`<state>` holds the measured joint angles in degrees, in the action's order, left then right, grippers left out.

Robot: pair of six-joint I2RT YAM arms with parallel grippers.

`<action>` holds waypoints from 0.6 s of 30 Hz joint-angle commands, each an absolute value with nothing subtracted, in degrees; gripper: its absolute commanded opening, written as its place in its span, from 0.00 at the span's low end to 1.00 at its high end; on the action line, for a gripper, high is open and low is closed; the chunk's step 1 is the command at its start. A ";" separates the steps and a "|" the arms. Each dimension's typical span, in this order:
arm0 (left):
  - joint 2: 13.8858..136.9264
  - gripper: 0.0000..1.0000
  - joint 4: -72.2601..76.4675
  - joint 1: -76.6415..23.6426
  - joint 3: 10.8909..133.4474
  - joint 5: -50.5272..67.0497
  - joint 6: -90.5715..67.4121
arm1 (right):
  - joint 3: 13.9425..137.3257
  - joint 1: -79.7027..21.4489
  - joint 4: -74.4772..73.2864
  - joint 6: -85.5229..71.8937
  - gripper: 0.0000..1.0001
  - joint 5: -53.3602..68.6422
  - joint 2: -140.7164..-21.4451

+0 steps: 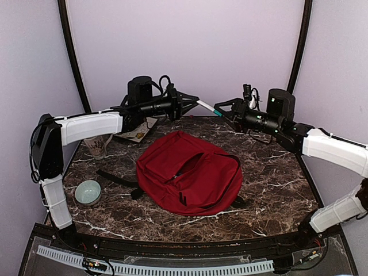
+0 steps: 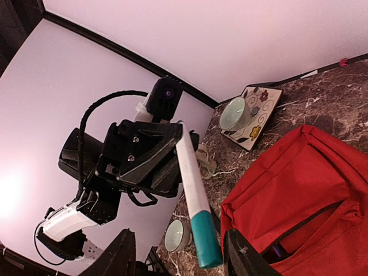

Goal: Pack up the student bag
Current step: Pass from the left arm to the right

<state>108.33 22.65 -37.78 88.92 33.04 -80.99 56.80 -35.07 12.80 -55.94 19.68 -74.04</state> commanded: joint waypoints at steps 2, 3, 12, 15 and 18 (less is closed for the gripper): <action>107.59 0.00 24.61 -38.37 90.26 30.66 -82.36 | 60.47 -34.75 18.15 -58.12 0.43 23.97 -76.21; 107.58 0.00 24.61 -38.37 90.26 30.55 -82.28 | 60.49 -34.74 18.41 -58.30 0.38 24.06 -76.44; 108.07 0.00 23.85 -38.35 91.20 30.59 -81.66 | 58.69 -34.75 20.27 -59.80 0.11 22.62 -75.51; 108.45 0.00 23.82 -38.34 91.57 30.94 -81.64 | 58.89 -34.72 19.41 -59.90 0.02 22.35 -75.50; 108.41 0.00 23.96 -38.41 91.65 31.34 -80.83 | 59.20 -34.77 18.16 -59.89 0.00 21.56 -75.25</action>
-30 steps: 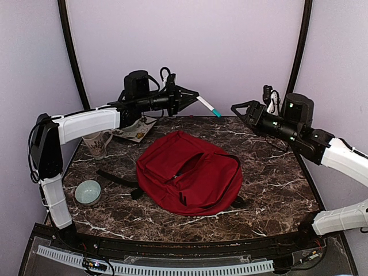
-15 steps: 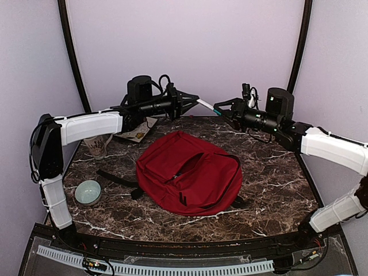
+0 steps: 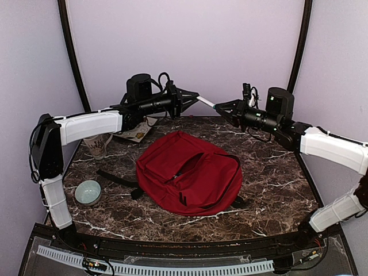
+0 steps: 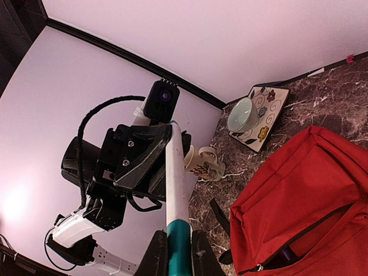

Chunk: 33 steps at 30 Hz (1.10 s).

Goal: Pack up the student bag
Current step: Pass from the left arm to the right, then place the pen in the lower front pocket of the bag.

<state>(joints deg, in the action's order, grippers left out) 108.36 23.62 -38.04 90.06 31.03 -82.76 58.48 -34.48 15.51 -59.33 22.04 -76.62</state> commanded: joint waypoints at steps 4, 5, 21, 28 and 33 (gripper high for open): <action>106.73 0.11 22.18 -38.35 91.71 31.95 -74.81 | 60.36 -34.76 15.69 -59.39 0.00 20.84 -75.15; 105.90 0.21 20.54 -38.42 91.75 31.90 -72.39 | 60.88 -34.79 14.68 -58.92 0.00 20.81 -75.22; 89.75 0.98 -11.34 -36.63 93.18 9.49 -37.66 | 63.54 -34.80 -5.23 -46.69 0.00 15.31 -72.01; 87.41 0.98 -16.17 -36.47 93.08 3.75 -28.44 | 64.13 -34.96 -12.90 -41.50 0.00 13.86 -71.50; 86.61 0.98 -18.99 -36.39 92.88 0.85 -23.53 | 64.50 -36.88 -17.99 -39.23 0.00 12.57 -72.68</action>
